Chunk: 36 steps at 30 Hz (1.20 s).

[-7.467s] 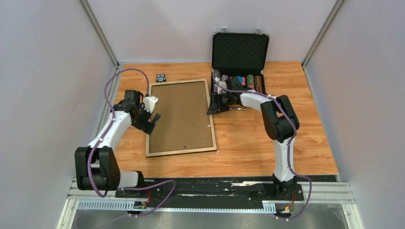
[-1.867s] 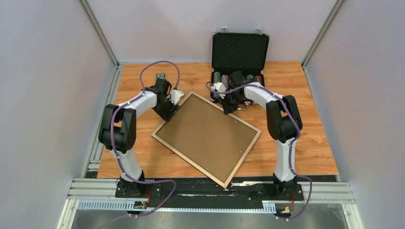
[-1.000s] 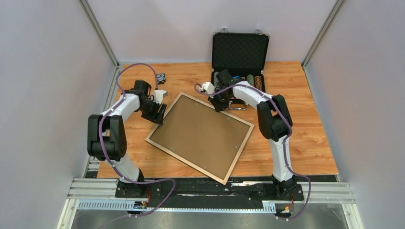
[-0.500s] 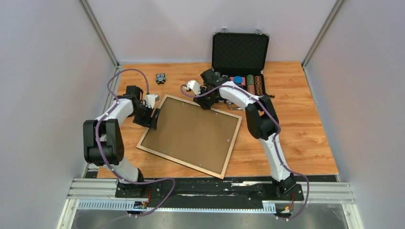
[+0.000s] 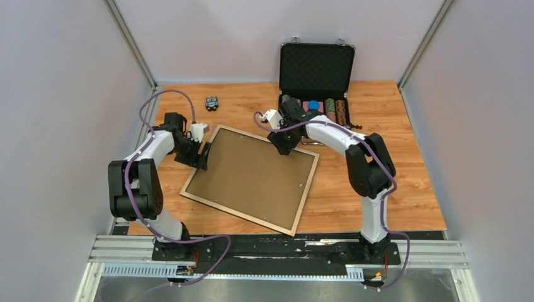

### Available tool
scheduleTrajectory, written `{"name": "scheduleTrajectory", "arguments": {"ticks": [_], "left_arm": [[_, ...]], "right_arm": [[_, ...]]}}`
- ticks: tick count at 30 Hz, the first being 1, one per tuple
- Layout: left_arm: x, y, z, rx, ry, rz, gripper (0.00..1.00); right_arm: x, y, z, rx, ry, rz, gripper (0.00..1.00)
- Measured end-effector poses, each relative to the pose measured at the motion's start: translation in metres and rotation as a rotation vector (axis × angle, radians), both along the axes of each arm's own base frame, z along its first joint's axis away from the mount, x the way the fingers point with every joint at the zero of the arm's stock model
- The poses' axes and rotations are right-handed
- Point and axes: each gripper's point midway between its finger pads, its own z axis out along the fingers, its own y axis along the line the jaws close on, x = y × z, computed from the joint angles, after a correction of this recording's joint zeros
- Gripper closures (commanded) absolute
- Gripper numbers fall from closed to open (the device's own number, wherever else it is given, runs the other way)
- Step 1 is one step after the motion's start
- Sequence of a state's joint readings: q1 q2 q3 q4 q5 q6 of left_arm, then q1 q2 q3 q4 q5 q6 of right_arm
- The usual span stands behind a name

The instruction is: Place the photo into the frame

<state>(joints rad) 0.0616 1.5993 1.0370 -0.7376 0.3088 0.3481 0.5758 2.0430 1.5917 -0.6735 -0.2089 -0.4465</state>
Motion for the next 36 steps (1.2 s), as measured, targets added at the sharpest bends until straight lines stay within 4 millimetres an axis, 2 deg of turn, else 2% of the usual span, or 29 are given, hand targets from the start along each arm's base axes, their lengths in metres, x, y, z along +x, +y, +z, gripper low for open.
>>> {"name": "scheduleTrajectory", "arguments": {"ticks": [6,9,14,19,25,32,36], "left_arm": [[0.005,-0.005,0.0,-0.034,0.021,-0.01,0.18],[0.013,-0.004,0.001,-0.03,0.013,-0.007,0.18],[0.026,-0.003,0.006,-0.027,-0.009,-0.001,0.17],[0.038,-0.005,0.0,-0.04,-0.012,0.003,0.17],[0.038,-0.015,-0.012,-0.102,0.025,0.001,0.2],[0.035,-0.023,-0.012,-0.149,0.027,-0.038,0.22],[0.033,-0.022,-0.013,-0.153,0.021,-0.072,0.23]], "right_arm": [[-0.023,-0.034,0.023,0.05,0.013,-0.132,0.47],[-0.032,-0.056,0.025,0.069,0.03,-0.209,0.47],[-0.05,-0.099,0.018,0.092,0.098,-0.354,0.47],[-0.065,-0.13,0.004,0.105,0.175,-0.458,0.47],[-0.069,-0.131,-0.001,0.129,0.216,-0.479,0.47],[-0.07,-0.123,-0.026,0.131,0.321,-0.484,0.48],[-0.063,-0.12,-0.03,0.15,0.351,-0.491,0.49]]}}
